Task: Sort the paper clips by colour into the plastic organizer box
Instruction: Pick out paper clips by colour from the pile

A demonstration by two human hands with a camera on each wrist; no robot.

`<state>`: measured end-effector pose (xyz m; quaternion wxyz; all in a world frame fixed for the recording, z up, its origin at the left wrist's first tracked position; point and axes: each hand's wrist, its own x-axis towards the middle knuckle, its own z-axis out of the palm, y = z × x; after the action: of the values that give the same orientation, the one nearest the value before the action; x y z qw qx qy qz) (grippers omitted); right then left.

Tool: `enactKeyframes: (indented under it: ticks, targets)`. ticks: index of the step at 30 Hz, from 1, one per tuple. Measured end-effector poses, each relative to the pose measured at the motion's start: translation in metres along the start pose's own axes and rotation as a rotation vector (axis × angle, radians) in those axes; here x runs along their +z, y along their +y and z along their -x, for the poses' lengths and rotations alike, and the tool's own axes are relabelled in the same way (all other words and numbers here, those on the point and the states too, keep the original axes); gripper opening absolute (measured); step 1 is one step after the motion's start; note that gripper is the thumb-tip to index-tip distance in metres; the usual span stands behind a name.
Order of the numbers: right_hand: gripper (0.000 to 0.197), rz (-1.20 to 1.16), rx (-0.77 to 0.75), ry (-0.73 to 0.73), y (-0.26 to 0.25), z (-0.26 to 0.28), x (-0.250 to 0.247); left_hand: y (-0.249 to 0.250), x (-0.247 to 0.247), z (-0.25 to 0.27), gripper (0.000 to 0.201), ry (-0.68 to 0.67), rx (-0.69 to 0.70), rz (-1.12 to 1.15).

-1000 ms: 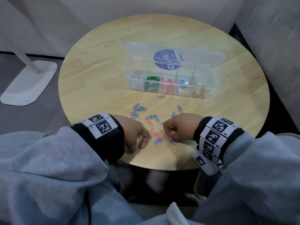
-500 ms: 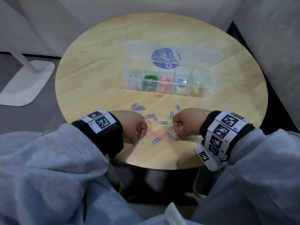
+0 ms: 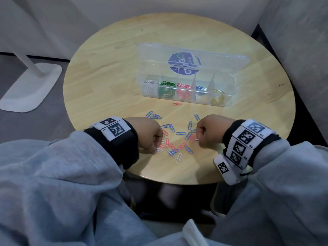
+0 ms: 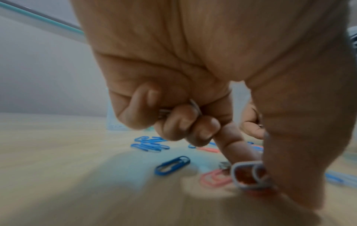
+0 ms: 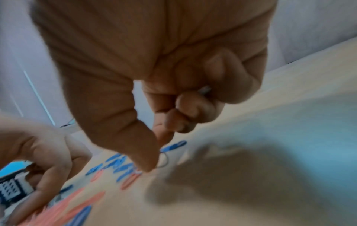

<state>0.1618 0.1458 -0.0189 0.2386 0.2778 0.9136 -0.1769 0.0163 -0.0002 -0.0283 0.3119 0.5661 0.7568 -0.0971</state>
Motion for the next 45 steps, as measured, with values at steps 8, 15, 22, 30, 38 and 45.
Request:
enactKeyframes:
  ticks: [8,15,22,30,38,45]
  targets:
    - [0.023,-0.570,-0.066,-0.073,0.009,-0.001,-0.016,-0.011,-0.013,0.007,0.018,0.081,-0.054,0.348]
    - [0.032,-1.055,-0.063,-0.164,0.003,-0.005,-0.011,-0.010,-0.039,0.023,0.009,0.289,-0.005,1.479]
    - [0.028,-1.018,-0.033,-0.237,-0.012,-0.003,0.000,-0.019,-0.043,0.027,0.033,0.288,0.081,1.834]
    - [0.025,-0.161,-0.332,-0.145,-0.035,0.015,0.007,-0.015,-0.041,0.026,0.015,0.309,0.021,1.797]
    - [0.035,0.108,-0.364,-0.094,-0.046,0.005,0.024,-0.008,-0.028,0.008,0.022,0.184,-0.232,0.921]
    - [0.008,0.166,-0.388,-0.052,-0.050,0.005,0.022,-0.002,-0.017,0.007,0.016,0.116,-0.187,0.439]
